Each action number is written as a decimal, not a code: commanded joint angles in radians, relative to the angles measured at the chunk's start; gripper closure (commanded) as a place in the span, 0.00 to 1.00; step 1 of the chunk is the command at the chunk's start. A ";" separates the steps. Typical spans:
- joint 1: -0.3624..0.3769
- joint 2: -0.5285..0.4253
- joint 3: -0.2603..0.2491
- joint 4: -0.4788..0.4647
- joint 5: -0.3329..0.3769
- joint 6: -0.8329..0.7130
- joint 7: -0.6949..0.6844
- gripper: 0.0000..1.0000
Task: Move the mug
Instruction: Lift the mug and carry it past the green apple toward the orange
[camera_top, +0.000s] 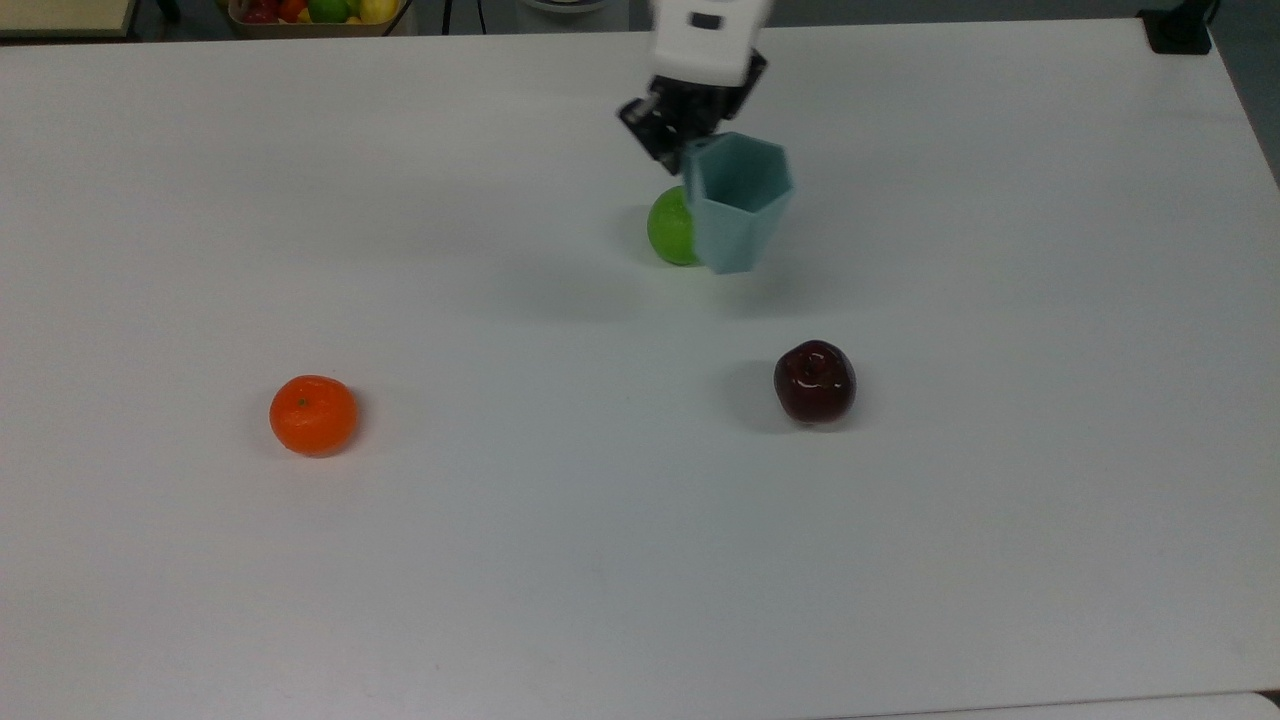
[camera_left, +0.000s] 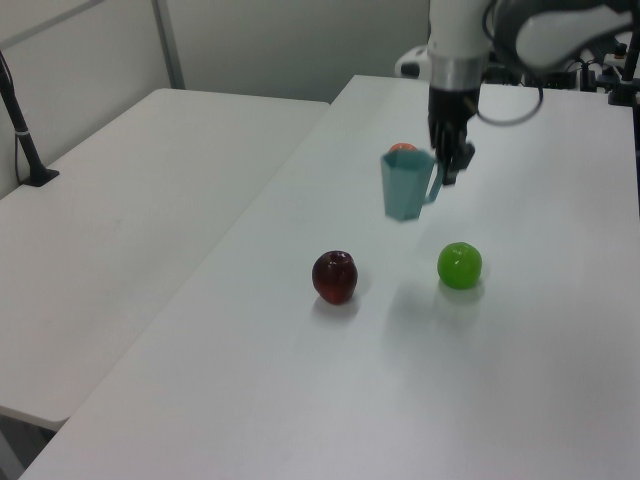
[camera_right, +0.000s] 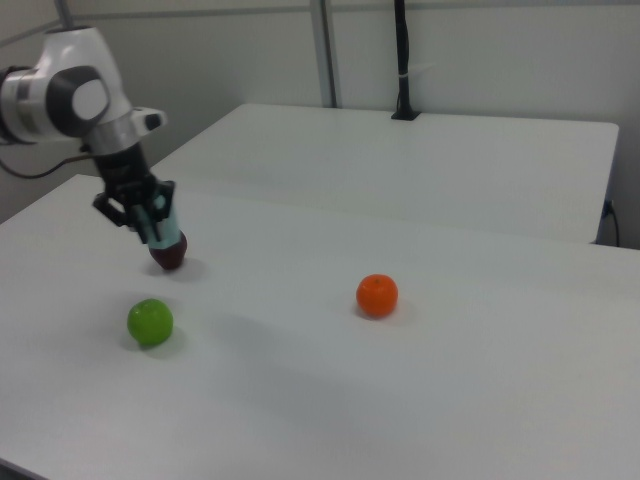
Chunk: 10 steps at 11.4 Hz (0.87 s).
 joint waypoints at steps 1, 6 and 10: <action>-0.031 0.008 -0.107 0.040 0.022 -0.055 0.006 0.91; -0.044 0.071 -0.255 0.029 0.013 -0.006 0.008 0.91; -0.035 0.142 -0.259 0.014 0.010 0.055 0.129 0.91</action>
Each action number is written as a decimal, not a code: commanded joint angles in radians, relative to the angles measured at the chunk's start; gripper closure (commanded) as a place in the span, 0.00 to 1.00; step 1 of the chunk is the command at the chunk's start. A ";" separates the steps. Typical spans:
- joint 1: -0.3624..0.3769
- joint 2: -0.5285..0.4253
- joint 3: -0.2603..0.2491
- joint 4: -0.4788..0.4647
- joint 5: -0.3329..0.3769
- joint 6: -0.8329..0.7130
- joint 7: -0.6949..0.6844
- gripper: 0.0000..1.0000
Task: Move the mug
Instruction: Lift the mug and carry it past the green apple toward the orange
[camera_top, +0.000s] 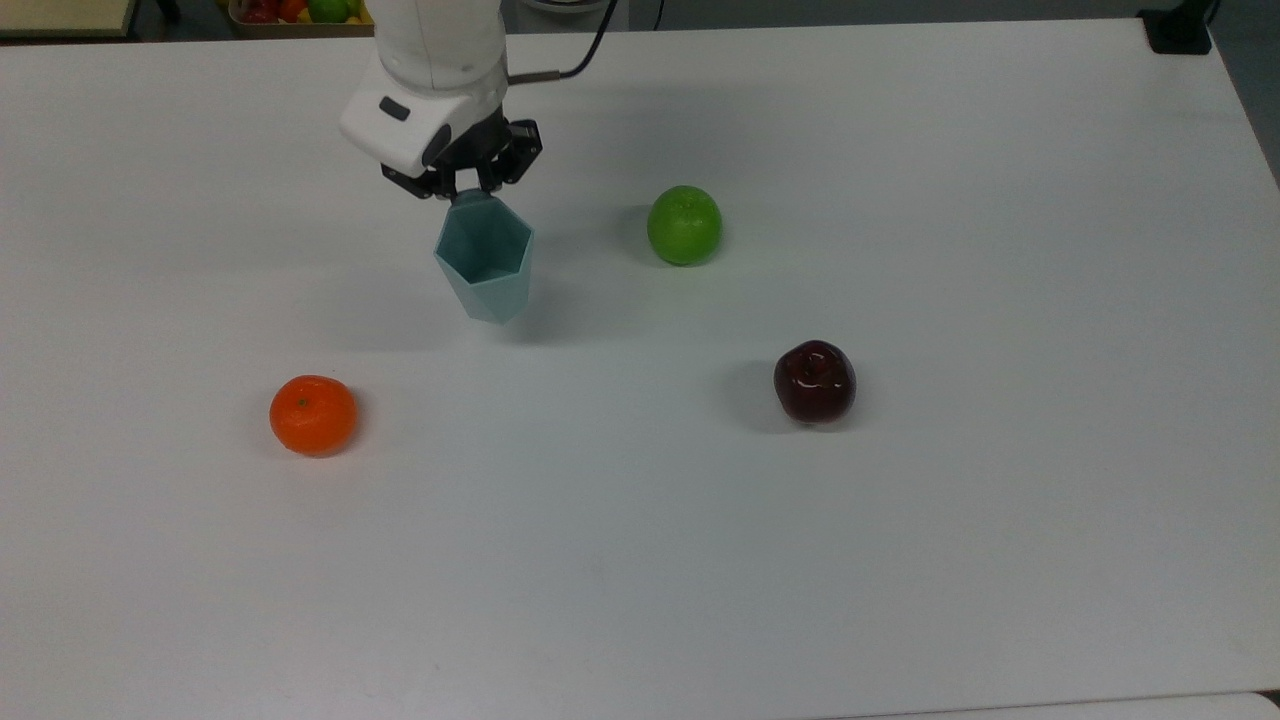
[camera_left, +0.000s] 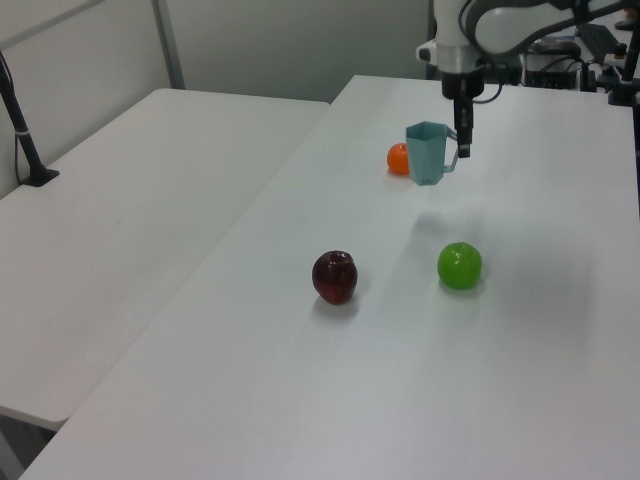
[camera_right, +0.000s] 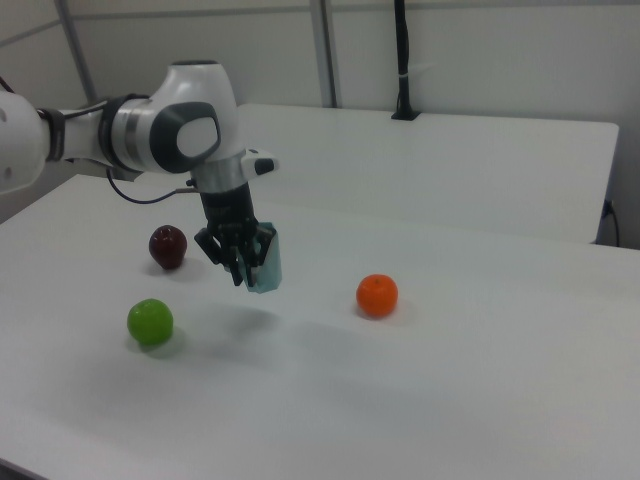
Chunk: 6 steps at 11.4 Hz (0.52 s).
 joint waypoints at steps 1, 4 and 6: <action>0.021 0.049 -0.010 -0.014 0.004 0.083 0.070 0.91; 0.018 0.078 -0.010 -0.045 0.021 0.117 0.055 0.91; 0.018 0.091 -0.010 -0.050 0.042 0.135 0.053 0.91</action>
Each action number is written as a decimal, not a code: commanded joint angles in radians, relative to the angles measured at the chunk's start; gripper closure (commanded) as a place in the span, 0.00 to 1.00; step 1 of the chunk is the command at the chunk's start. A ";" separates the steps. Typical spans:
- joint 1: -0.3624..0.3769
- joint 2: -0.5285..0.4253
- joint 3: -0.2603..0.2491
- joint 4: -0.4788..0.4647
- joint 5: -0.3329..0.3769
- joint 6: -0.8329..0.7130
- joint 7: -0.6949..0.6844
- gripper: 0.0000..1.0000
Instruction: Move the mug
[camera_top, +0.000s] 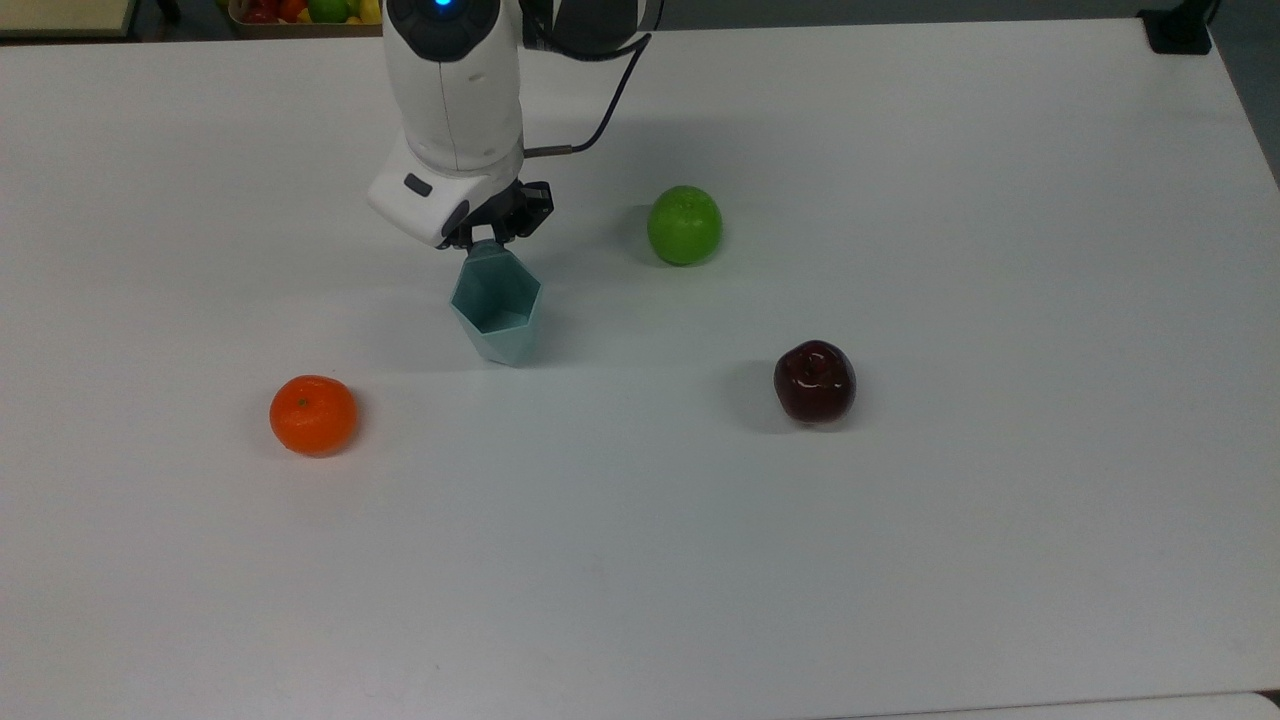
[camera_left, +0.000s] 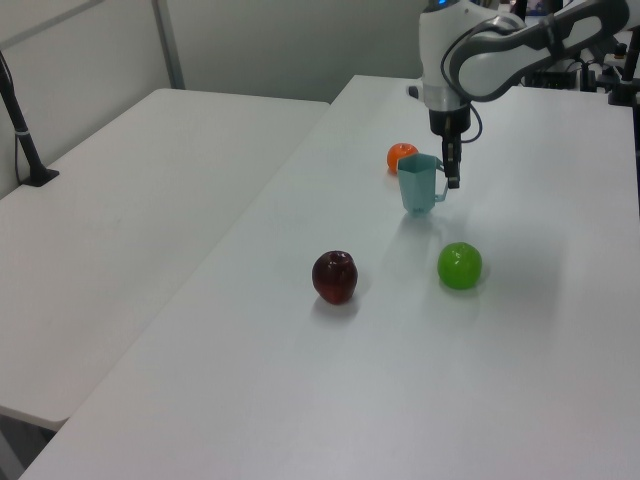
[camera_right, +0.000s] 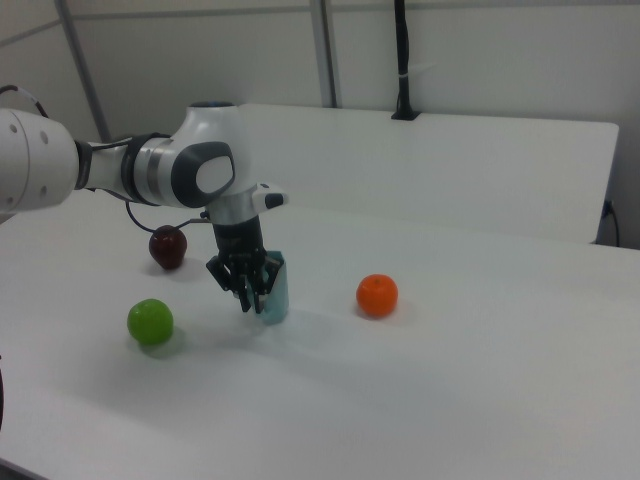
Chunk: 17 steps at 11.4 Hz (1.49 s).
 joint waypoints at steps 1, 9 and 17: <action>0.013 -0.005 -0.010 -0.031 0.038 0.065 0.010 0.91; 0.014 0.003 -0.010 -0.033 0.038 0.060 0.019 0.41; -0.018 -0.176 -0.012 -0.005 0.036 0.053 0.281 0.00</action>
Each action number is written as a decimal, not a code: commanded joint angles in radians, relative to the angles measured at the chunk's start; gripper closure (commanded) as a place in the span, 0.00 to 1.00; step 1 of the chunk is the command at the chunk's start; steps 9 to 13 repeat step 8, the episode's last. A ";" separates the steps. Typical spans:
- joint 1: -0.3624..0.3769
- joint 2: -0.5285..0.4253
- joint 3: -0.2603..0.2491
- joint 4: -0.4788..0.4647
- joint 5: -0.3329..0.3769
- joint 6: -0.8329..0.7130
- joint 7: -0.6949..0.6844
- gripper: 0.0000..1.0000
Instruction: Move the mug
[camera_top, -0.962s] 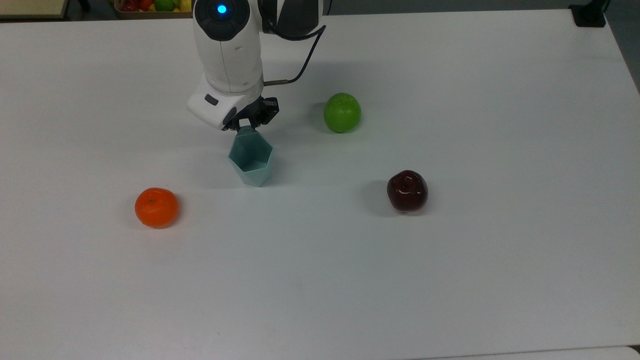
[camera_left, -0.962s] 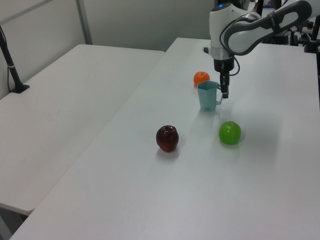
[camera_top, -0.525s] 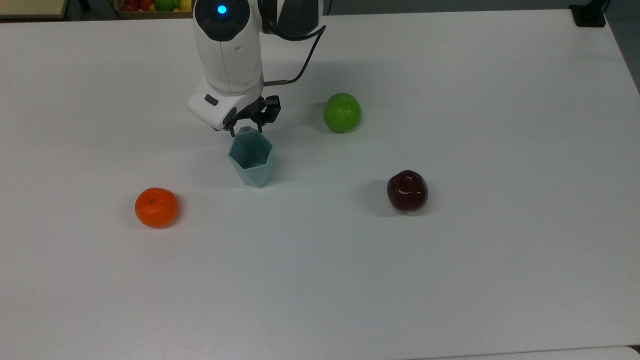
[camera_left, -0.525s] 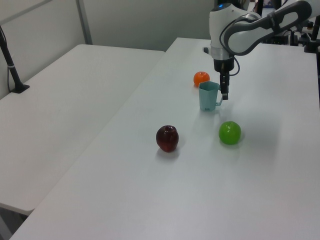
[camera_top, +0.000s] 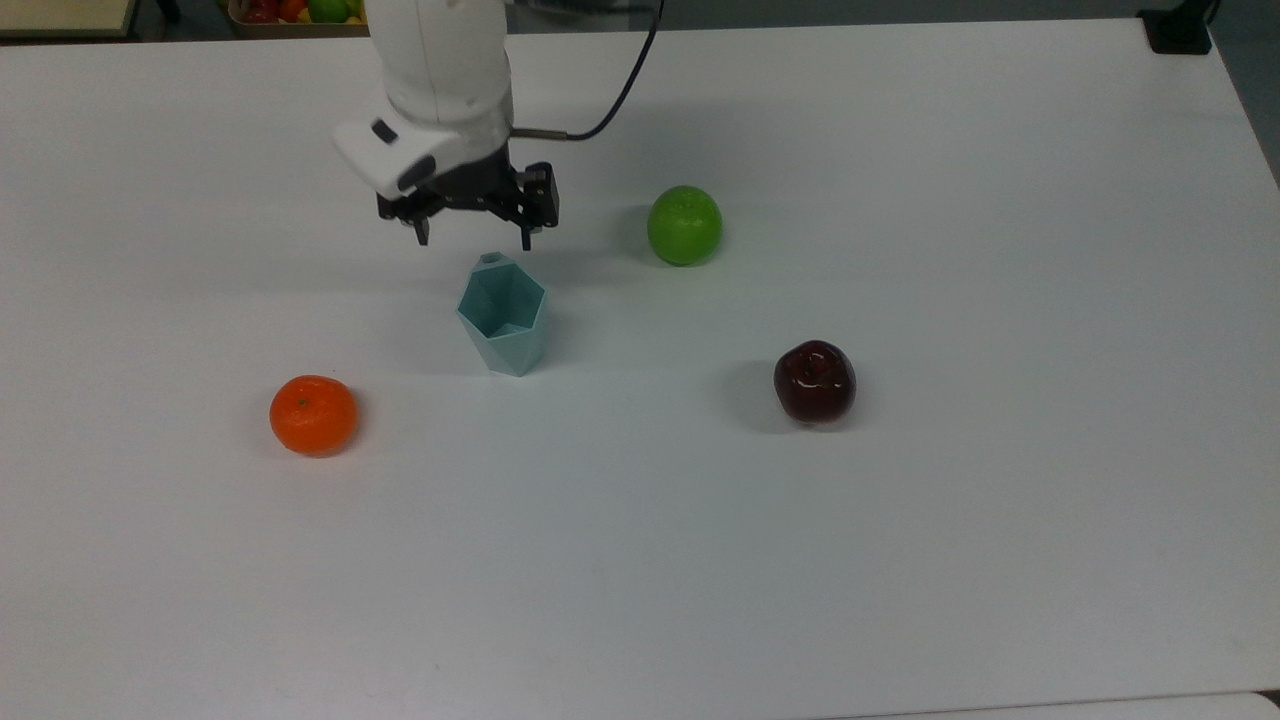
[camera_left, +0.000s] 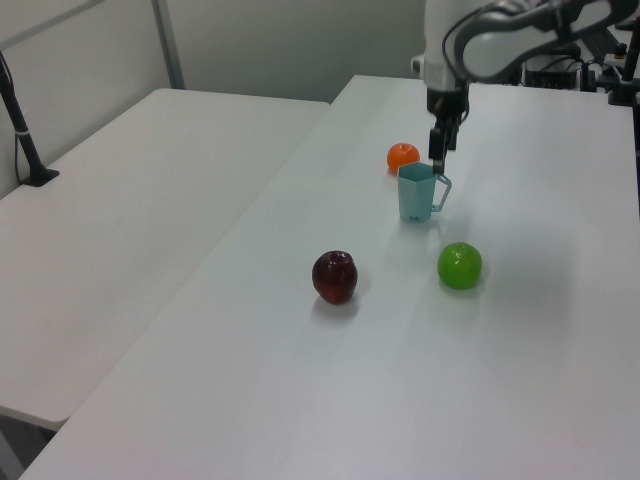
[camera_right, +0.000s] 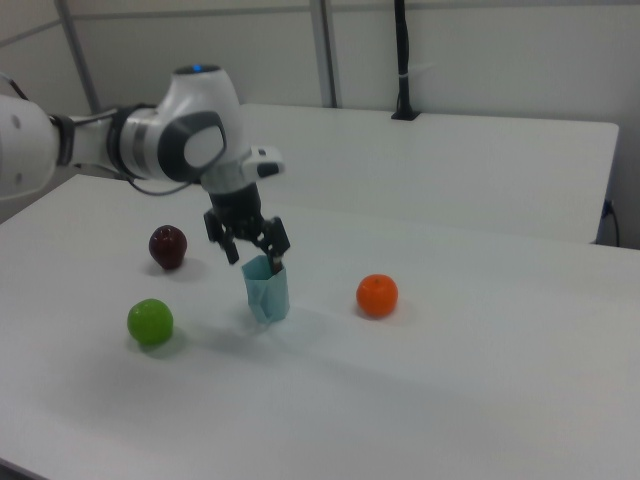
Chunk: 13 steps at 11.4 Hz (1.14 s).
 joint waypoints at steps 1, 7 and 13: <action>-0.016 -0.143 -0.007 -0.015 0.015 -0.015 0.063 0.00; -0.052 -0.183 -0.007 0.039 0.014 -0.162 0.052 0.00; -0.045 -0.183 -0.009 0.042 0.012 -0.166 0.054 0.00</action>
